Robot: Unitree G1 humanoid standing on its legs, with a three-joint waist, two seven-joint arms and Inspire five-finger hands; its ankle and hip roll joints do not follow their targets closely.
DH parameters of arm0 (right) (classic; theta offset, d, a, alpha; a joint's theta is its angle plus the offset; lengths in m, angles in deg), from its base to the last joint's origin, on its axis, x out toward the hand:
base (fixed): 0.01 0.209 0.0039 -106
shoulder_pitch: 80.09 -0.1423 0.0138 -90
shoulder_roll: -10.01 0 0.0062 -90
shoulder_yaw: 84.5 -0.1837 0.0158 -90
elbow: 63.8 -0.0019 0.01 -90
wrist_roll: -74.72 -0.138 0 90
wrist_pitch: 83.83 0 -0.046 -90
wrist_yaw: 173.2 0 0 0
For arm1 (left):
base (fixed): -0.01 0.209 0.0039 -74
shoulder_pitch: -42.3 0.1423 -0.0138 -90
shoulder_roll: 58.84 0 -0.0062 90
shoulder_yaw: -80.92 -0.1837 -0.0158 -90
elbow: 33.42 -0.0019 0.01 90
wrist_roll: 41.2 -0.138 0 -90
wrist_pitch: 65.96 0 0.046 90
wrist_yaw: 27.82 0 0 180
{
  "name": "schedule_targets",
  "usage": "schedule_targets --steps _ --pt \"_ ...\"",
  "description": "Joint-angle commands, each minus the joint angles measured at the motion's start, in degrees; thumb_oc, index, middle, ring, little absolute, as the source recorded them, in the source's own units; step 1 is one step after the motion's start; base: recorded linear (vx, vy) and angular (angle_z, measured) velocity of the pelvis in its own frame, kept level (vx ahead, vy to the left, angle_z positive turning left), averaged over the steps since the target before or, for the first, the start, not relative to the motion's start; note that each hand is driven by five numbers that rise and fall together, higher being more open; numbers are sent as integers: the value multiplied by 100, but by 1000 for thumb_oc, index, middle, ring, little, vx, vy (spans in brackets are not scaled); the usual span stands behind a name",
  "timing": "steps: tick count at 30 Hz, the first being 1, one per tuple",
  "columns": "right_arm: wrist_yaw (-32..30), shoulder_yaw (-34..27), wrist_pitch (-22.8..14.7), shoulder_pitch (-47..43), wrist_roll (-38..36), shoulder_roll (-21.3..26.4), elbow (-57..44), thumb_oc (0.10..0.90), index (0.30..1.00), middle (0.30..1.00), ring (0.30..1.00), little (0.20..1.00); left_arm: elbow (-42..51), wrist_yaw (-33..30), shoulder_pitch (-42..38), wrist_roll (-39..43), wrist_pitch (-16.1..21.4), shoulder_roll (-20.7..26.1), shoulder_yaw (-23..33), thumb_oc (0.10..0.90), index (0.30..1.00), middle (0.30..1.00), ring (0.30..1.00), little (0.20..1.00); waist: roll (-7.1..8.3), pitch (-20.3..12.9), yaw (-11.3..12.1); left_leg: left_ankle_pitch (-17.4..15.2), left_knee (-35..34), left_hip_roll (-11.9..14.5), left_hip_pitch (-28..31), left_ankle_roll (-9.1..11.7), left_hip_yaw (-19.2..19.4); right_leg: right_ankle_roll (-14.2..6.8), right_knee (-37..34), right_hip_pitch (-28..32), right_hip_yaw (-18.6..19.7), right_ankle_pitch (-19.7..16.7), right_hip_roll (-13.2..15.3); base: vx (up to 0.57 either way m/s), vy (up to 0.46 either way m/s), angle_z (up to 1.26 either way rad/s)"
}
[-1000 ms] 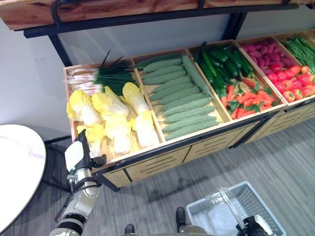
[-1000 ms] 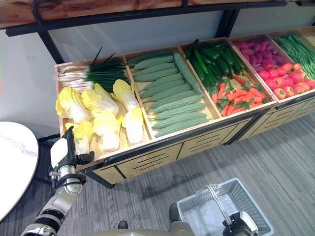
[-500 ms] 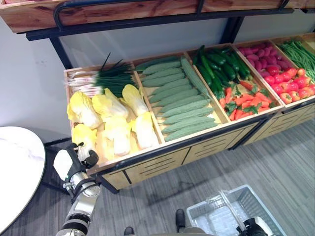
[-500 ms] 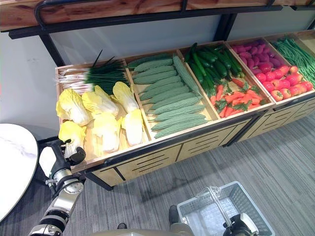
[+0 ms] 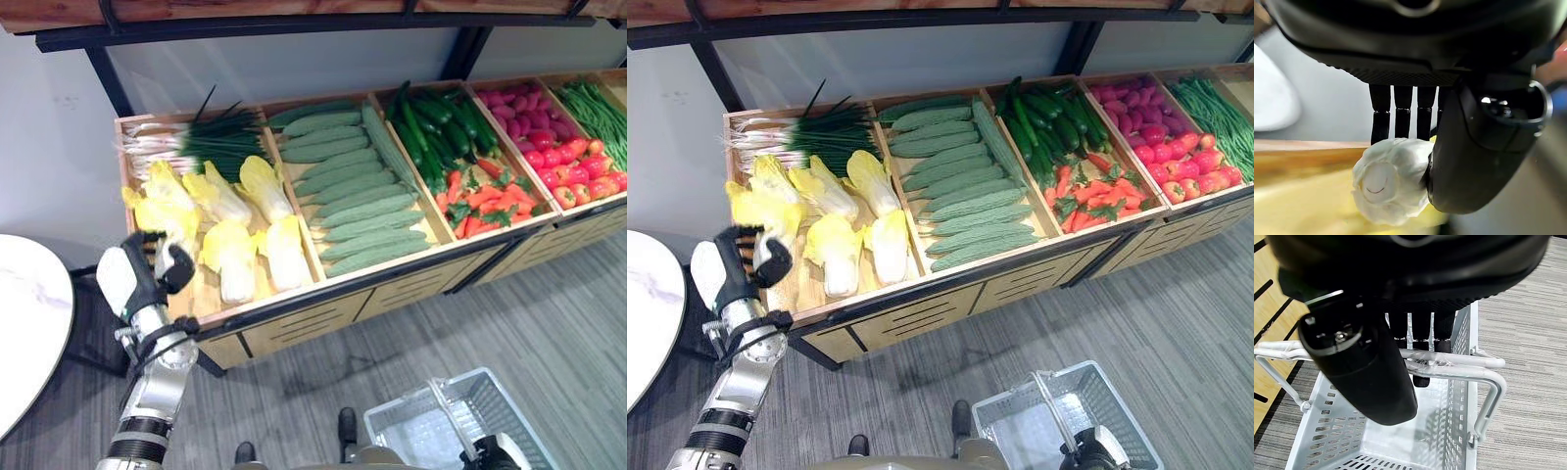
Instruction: Get the vegetables into the basket
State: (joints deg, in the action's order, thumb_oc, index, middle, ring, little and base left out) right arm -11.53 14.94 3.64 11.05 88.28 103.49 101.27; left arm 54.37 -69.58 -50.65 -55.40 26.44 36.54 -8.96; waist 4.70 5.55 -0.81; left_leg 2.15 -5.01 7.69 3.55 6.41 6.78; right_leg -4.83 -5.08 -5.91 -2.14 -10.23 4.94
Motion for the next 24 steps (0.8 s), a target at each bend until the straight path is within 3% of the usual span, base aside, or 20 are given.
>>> schedule_targets --steps 1,2,3,5,17,23,24 --pt "-282 125 -40 -116 -174 348 103 400 300 300 300 300 617 1131 -294 2089 1476 393 107 400 300 300 300 300 87 -132 -14 -51 1 78 -297 6 -100 -578 8 289 -211 295 531 -38 52 -1" --pt "-43 95 -1 -115 -176 429 23 400 300 300 300 300 853 2520 6 4552 1882 166 47 400 300 300 300 300 60 -147 -16 -47 1 52 -273 -6 -107 -586 8 293 -191 282 555 -10 41 -1" --pt "-40 96 1 -111 -176 433 19 400 300 300 300 300 846 2545 9 4577 1885 170 55 400 300 300 300 300 57 -147 -16 -50 1 53 -269 -6 -106 -586 8 296 -191 283 554 -7 53 -1" --pt "132 36 -27 -95 -118 419 -46 400 300 300 300 300 993 3287 201 5474 1780 46 -183 400 300 300 300 300 44 -166 -16 -64 1 29 -244 -29 -109 -590 8 304 -183 265 570 2 31 -2" --pt "283 -159 -71 -140 -122 426 29 400 300 300 300 300 1132 4224 337 5933 1643 353 -594 400 300 300 300 300 159 -80 65 -193 75 -181 -71 -236 14 -701 8 361 -74 159 754 -1 61 -1" --pt "279 -223 -61 -126 -117 419 -84 400 300 300 300 300 1188 4441 210 6075 1622 519 -808 400 300 300 300 300 296 85 12 -433 438 -429 -213 -415 150 -848 151 172 183 -186 957 -57 127 -17" --pt "310 -237 -44 -164 -109 456 -50 400 300 300 300 300 1221 4515 147 6010 1634 596 -877 400 300 300 300 300 329 156 -45 -470 435 -522 -209 -476 242 -944 244 -2 309 -474 1032 -93 157 -18"
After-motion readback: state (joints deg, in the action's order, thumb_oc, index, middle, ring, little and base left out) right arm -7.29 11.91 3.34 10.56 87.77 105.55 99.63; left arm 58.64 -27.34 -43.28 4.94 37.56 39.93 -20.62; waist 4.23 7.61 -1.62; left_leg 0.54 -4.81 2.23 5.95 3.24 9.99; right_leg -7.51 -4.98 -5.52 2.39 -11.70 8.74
